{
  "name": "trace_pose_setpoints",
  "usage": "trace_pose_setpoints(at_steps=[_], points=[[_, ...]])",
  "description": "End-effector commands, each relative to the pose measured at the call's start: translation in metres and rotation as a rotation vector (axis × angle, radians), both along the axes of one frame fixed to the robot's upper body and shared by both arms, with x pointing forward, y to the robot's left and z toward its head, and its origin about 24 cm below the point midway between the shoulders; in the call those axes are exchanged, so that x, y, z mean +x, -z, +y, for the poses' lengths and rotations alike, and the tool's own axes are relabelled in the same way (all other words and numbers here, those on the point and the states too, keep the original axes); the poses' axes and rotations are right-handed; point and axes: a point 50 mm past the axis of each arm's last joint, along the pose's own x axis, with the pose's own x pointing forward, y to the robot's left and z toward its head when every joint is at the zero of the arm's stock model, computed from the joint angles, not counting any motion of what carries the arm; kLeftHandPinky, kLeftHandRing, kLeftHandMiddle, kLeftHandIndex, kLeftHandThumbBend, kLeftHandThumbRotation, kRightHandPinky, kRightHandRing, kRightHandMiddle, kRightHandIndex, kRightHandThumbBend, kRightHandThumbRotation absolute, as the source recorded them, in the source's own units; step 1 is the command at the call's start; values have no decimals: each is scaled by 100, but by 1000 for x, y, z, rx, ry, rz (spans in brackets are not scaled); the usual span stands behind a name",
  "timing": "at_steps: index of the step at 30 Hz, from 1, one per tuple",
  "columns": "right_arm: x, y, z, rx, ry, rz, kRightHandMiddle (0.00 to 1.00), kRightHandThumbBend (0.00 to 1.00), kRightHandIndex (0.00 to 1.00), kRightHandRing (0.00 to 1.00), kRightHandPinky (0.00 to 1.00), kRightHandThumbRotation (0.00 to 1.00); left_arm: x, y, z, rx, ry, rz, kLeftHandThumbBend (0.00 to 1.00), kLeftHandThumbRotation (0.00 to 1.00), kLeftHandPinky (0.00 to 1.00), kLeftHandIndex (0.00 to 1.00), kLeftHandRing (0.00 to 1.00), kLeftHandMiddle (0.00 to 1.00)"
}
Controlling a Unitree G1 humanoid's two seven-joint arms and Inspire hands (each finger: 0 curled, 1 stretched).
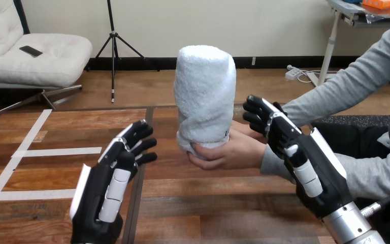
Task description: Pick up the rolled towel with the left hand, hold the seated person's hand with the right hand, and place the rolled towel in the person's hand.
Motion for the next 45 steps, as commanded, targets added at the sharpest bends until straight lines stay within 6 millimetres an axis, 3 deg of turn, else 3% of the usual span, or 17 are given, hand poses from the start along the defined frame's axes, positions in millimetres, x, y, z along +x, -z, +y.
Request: trace_pose_setpoints(at_steps=[1,17,30,45], points=[[-2,-26,2,97,9,-93,92,92,93,91,94,100,9,-28,-5,1,18,-159,78,88,74,82,81,84],[-26,-14,14,211,-8,31,92,98,91,92,94,100,8,-24,-9,44,28,-198,74,90,72,81,79,81],[-34,-8,18,197,-28,62,94,94,92,95,99,100,8,-24,-14,-51,83,-211,67,83,72,82,81,82],[-34,-8,22,187,-44,49,95,90,93,96,100,100,7,-26,-17,-59,90,-231,66,81,72,82,81,82]])
